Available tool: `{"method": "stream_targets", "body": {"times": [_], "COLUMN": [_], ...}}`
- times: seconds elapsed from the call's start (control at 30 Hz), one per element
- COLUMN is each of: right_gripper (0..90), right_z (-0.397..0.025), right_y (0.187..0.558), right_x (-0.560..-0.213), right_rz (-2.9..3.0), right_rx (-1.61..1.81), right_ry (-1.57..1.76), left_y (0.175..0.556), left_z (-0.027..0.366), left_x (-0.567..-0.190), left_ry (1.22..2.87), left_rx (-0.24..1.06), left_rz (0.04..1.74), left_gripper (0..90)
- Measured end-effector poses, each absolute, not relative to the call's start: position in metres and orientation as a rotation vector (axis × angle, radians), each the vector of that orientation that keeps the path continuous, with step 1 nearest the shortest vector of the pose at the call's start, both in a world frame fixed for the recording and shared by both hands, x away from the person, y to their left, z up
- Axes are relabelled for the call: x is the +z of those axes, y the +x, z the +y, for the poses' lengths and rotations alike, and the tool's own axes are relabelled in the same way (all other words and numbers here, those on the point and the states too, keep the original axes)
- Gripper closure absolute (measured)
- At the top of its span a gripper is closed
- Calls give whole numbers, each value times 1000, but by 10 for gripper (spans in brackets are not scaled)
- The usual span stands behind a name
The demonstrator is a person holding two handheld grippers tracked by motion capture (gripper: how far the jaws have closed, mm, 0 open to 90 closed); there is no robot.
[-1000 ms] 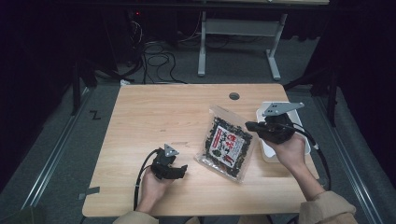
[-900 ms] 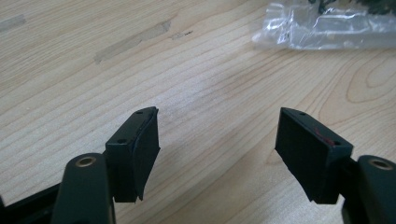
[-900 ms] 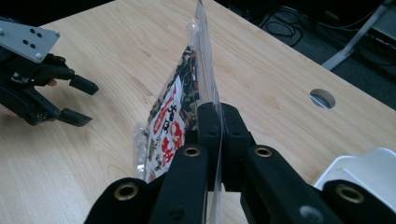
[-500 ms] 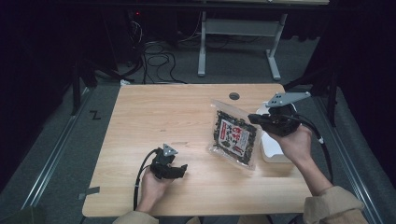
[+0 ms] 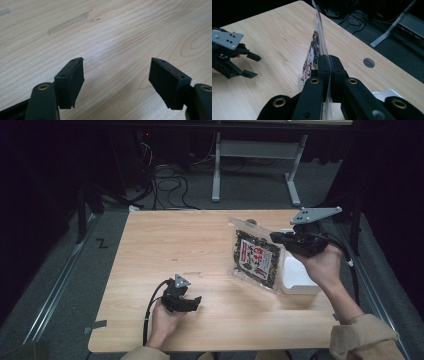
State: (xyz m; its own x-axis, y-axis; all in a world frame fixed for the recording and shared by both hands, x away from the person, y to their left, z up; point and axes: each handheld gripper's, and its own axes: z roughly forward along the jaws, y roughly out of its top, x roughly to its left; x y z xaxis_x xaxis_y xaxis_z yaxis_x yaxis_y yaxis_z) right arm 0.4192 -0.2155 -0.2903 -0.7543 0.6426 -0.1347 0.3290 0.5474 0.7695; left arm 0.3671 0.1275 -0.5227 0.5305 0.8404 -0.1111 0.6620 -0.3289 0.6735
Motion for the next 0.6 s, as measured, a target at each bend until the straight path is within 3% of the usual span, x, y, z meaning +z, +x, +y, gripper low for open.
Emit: {"method": "stream_targets", "body": {"times": [0.6], "right_gripper": [900], "right_z": [-217], "right_y": [422], "right_x": [-261], "right_rz": [2334], "right_rx": [1061], "right_ry": [792], "left_y": [366], "left_z": [128], "left_x": [-521], "left_ry": [2077], "left_rx": [340], "left_rz": [1211], "left_gripper": [270]}}
